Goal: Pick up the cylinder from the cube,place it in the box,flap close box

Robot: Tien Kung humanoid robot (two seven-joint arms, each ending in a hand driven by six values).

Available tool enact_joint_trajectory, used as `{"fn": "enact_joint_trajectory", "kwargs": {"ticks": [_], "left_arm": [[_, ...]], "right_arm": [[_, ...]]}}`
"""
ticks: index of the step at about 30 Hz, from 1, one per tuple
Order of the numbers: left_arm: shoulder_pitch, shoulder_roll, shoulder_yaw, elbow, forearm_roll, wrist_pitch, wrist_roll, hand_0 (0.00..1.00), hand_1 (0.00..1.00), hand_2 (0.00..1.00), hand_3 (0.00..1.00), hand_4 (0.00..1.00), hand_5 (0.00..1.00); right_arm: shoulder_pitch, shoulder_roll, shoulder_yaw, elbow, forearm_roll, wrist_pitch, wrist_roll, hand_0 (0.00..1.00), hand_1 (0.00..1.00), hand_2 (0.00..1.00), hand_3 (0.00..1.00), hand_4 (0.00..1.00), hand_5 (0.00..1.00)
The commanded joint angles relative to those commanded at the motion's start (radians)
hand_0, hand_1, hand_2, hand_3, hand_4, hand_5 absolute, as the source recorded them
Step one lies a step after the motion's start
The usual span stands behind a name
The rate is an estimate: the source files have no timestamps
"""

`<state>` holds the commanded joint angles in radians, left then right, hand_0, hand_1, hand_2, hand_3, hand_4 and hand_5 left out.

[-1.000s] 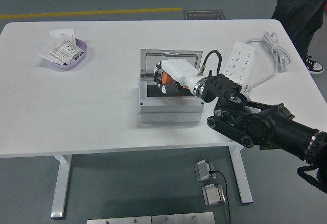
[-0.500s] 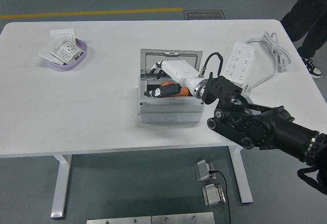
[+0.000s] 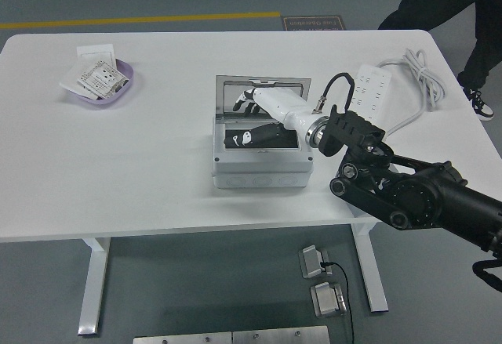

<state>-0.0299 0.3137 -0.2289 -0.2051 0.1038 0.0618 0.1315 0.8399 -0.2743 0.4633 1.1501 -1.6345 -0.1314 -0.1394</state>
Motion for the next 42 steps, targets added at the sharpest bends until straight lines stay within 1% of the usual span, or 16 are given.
{"fn": "enact_joint_trajectory", "kwargs": {"ticks": [4,8,9,13,14,15,19,20,21,25,28,32,33,37,40,42], "left_arm": [[0.003,-0.001,0.007,0.001,-0.008,0.0,0.0,0.627,0.647,0.607,0.622,0.653,0.186],[0.004,-0.002,0.016,0.002,-0.014,0.0,0.0,0.627,0.647,0.607,0.622,0.653,0.186],[0.004,-0.002,0.019,0.001,-0.016,0.0,0.0,0.627,0.646,0.607,0.62,0.651,0.185],[0.003,-0.004,0.025,0.001,-0.02,0.0,0.0,0.627,0.646,0.607,0.62,0.651,0.185],[0.003,-0.004,0.028,0.001,-0.022,0.0,0.0,0.627,0.646,0.607,0.62,0.651,0.185],[0.003,-0.004,0.031,0.001,-0.024,0.0,0.0,0.627,0.646,0.607,0.62,0.65,0.184],[0.002,-0.006,0.043,0.001,-0.032,0.0,0.0,0.627,0.646,0.607,0.62,0.65,0.184],[0.001,-0.007,0.046,0.0,-0.033,0.0,0.0,0.627,0.646,0.607,0.62,0.65,0.184],[0.0,-0.008,0.049,0.0,-0.035,0.0,0.0,0.627,0.646,0.606,0.62,0.649,0.183],[-0.004,-0.009,0.055,0.0,-0.035,0.0,0.0,0.627,0.646,0.606,0.62,0.649,0.183],[-0.007,-0.009,0.058,-0.001,-0.035,0.0,0.0,0.627,0.646,0.606,0.619,0.648,0.182],[-0.011,-0.009,0.06,-0.001,-0.032,0.001,0.001,0.627,0.646,0.606,0.619,0.648,0.182],[-0.011,-0.01,0.058,-0.002,-0.029,0.001,0.001,0.627,0.647,0.605,0.619,0.648,0.182],[-0.014,-0.011,0.049,-0.004,-0.017,0.001,0.001,0.627,0.647,0.605,0.619,0.648,0.182],[-0.016,-0.012,0.043,-0.005,-0.009,0.001,0.001,0.626,0.646,0.607,0.619,0.648,0.181],[-0.016,-0.013,0.04,-0.006,-0.006,0.001,0.001,0.626,0.646,0.607,0.619,0.648,0.181]], "right_arm": [[0.005,-0.053,0.037,0.094,0.029,0.059,-0.043,0.731,0.604,0.607,0.696,0.972,0.581],[0.024,-0.082,0.064,0.171,0.065,0.098,-0.064,0.731,0.604,0.607,0.696,0.972,0.581],[0.033,-0.086,0.07,0.18,0.073,0.104,-0.066,0.711,0.596,0.606,0.702,0.959,0.575],[0.065,-0.093,0.085,0.179,0.096,0.121,-0.071,0.711,0.596,0.606,0.702,0.959,0.575],[0.075,-0.092,0.086,0.168,0.103,0.122,-0.068,0.711,0.596,0.606,0.702,0.959,0.575],[0.086,-0.089,0.086,0.152,0.11,0.122,-0.064,0.681,0.575,0.607,0.705,0.953,0.57],[0.135,-0.065,0.072,0.075,0.142,0.113,-0.039,0.681,0.575,0.607,0.705,0.953,0.57],[0.15,-0.055,0.065,0.051,0.154,0.108,-0.028,0.681,0.575,0.607,0.705,0.953,0.57],[0.166,-0.045,0.056,0.025,0.167,0.102,-0.017,0.651,0.534,0.606,0.704,0.943,0.559],[0.215,-0.013,0.024,-0.076,0.21,0.081,0.02,0.651,0.534,0.606,0.704,0.943,0.559],[0.235,0.002,0.006,-0.144,0.235,0.067,0.042,0.651,0.529,0.605,0.703,0.925,0.543],[0.239,0.015,-0.018,-0.229,0.268,0.043,0.073,0.651,0.529,0.605,0.703,0.925,0.543],[0.235,0.018,-0.023,-0.244,0.276,0.037,0.08,0.663,0.548,0.605,0.704,0.923,0.546],[0.22,0.026,-0.043,-0.286,0.299,0.016,0.103,0.663,0.548,0.605,0.704,0.923,0.546],[0.208,0.029,-0.056,-0.3,0.312,0.004,0.112,0.66,0.548,0.602,0.704,0.924,0.55],[0.2,0.028,-0.062,-0.298,0.315,0.0,0.114,0.66,0.548,0.602,0.704,0.924,0.55]]}}
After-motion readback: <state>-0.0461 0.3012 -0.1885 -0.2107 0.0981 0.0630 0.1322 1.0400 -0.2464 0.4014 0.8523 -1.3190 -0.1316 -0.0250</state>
